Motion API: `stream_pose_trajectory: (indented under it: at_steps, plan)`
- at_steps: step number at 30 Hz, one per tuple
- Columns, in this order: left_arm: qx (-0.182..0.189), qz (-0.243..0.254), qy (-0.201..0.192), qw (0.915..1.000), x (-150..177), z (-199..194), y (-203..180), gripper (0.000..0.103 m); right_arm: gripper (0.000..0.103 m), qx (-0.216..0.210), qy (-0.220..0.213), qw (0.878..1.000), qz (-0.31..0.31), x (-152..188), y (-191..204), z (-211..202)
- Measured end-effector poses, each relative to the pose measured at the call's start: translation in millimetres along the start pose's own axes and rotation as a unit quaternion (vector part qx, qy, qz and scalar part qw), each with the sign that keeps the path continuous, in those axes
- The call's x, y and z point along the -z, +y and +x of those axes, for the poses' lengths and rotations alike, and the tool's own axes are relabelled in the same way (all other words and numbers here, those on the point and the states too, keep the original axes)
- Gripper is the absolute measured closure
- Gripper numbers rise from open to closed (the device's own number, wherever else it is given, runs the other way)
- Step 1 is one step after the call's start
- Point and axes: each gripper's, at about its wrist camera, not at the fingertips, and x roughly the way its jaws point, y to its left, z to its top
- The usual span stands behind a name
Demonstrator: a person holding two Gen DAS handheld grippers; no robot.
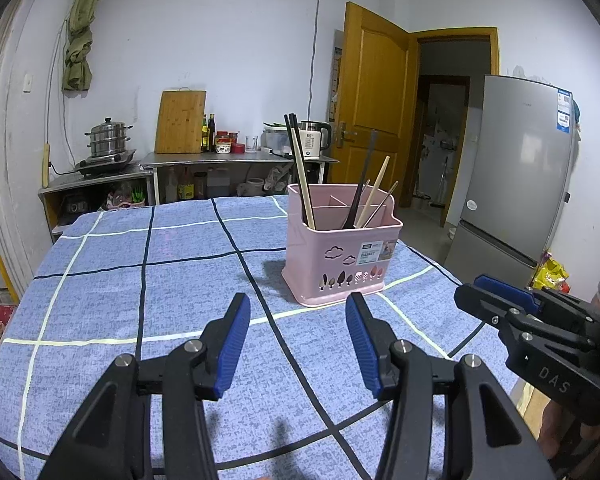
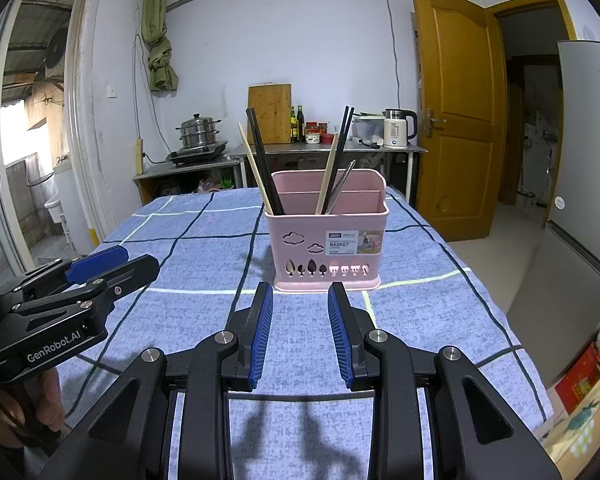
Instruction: Organize utensils
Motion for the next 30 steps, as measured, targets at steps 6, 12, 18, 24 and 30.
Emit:
stream_pose_trajectory:
  at_steps: [6,12,18,24,30]
  plan:
    - [0.001,-0.001,0.001,1.0000,0.2,0.1,0.2,0.050,0.073,0.000,0.001,1.000,-0.001,0.2,0.3,-0.1]
    - [0.000,0.001,0.005,1.0000,0.4,1.1,0.1,0.050,0.073,0.000,0.001,1.000,0.000,0.2,0.1,-0.5]
    - [0.001,0.001,0.005,1.0000,0.5,1.2,0.6,0.050,0.073,0.001,0.000,1.000,0.000,0.2,0.2,-0.2]
    - [0.000,0.002,0.004,1.0000,1.6,1.2,0.1,0.050,0.073,0.000,0.001,1.000,-0.001,0.3,0.3,-0.1]
    - [-0.001,0.003,0.004,1.0000,1.5,1.2,0.2,0.050,0.073,-0.001,0.003,1.000,-0.003,0.8,1.3,0.6]
